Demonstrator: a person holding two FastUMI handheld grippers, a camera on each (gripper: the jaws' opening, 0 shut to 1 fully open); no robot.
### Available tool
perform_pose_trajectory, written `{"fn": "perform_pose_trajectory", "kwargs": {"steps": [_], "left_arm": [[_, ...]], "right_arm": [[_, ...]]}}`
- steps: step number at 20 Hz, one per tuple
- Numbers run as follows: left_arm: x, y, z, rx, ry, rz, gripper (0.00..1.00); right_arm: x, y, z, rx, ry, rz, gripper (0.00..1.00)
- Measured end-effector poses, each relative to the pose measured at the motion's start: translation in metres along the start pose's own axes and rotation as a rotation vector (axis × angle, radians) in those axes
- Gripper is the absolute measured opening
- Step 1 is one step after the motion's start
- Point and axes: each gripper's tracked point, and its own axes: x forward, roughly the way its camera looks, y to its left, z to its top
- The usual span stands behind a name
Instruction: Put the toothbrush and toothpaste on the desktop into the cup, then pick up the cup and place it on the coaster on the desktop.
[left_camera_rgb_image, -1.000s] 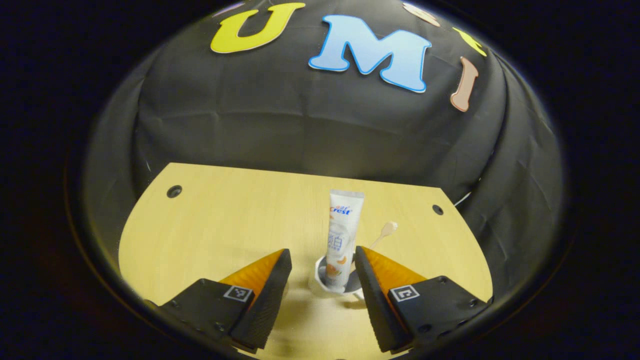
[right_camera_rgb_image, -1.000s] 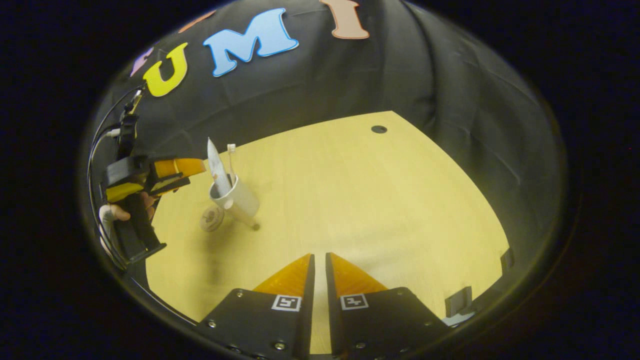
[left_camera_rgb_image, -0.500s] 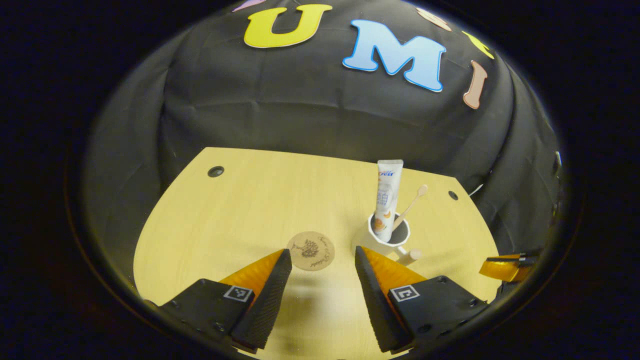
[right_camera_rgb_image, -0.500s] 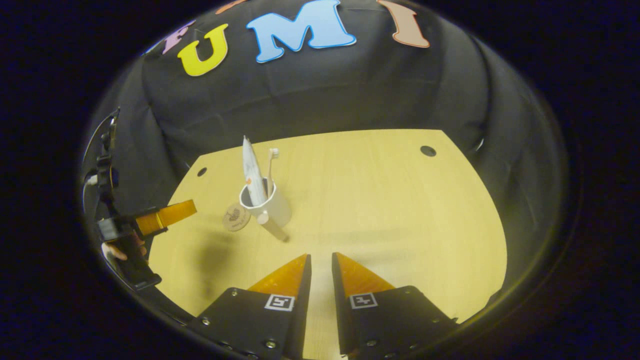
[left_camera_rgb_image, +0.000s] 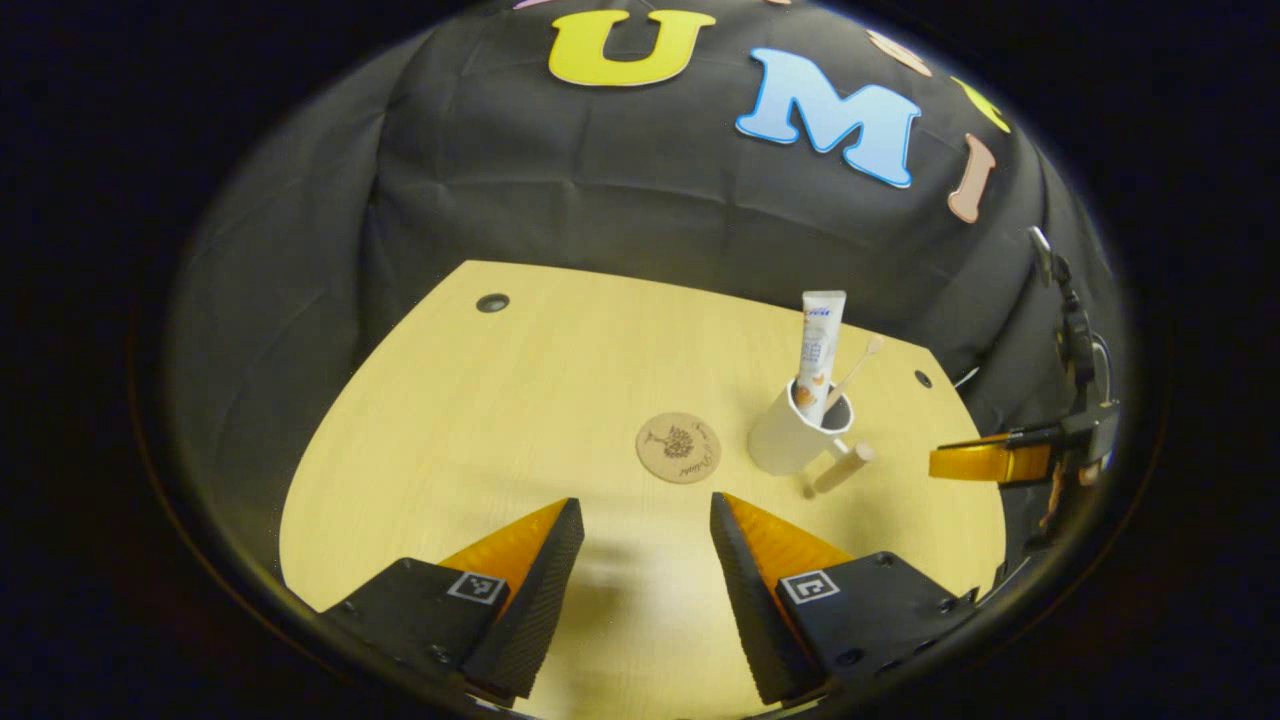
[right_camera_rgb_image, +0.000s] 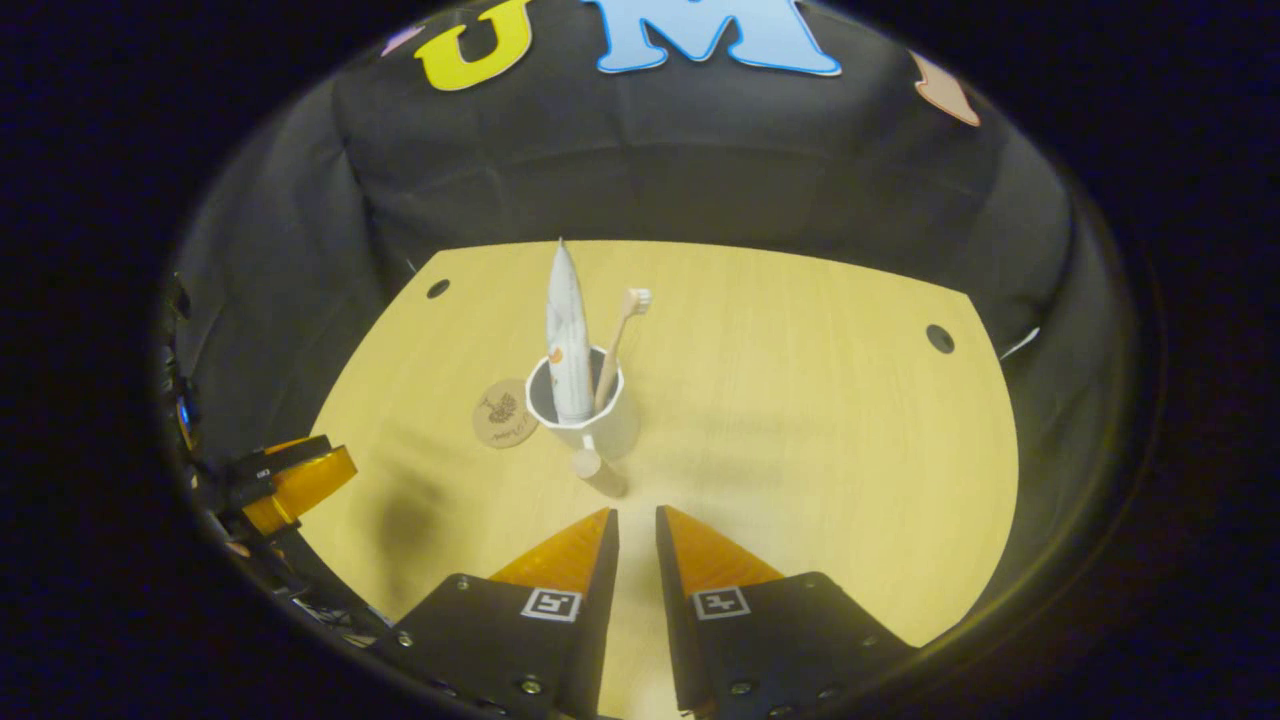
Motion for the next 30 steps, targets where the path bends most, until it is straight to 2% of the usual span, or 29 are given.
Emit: {"fn": "perform_pose_trajectory", "kwargs": {"steps": [1,2,3,5,18,20,21,24,25,26,28,29,30], "left_arm": [[-0.002,0.007,-0.003,-0.012,0.005,0.009,0.84],[-0.004,0.015,-0.006,-0.027,0.007,0.021,0.82],[-0.006,0.02,-0.009,-0.041,0.01,0.031,0.84],[-0.01,0.032,-0.016,-0.078,0.014,0.051,0.84],[-0.044,0.106,-0.061,-0.252,0.035,0.222,0.84],[-0.049,0.114,-0.069,-0.282,0.038,0.244,0.84],[-0.051,0.118,-0.071,-0.293,0.039,0.253,0.82],[-0.058,0.125,-0.074,-0.326,0.04,0.274,0.84],[-0.06,0.126,-0.076,-0.332,0.037,0.273,0.82],[-0.062,0.125,-0.075,-0.336,0.032,0.271,0.85],[-0.062,0.126,-0.075,-0.335,0.037,0.272,0.84],[-0.061,0.125,-0.077,-0.331,0.041,0.271,0.84],[-0.06,0.123,-0.077,-0.329,0.044,0.267,0.84]], "right_arm": [[0.004,0.004,0.002,-0.024,0.01,0.005,0.26],[0.008,0.008,0.003,-0.046,0.026,0.011,0.26],[0.019,0.012,0.005,-0.062,0.045,0.017,0.35],[0.036,0.014,0.004,-0.106,0.083,0.004,0.8],[0.097,0.029,0.006,-0.189,0.295,0.013,0.71],[0.108,0.034,0.005,-0.183,0.319,0.026,0.55],[0.112,0.034,0.006,-0.185,0.328,0.025,0.58],[0.122,0.035,0.0,-0.208,0.353,0.022,0.57],[0.122,0.033,0.0,-0.214,0.36,0.012,0.5],[0.124,0.034,-0.004,-0.215,0.371,0.017,0.43],[0.122,0.03,0.002,-0.216,0.371,0.001,0.41],[0.129,0.029,-0.006,-0.211,0.374,-0.003,0.22],[0.126,0.029,-0.004,-0.215,0.369,-0.007,0.25]]}}
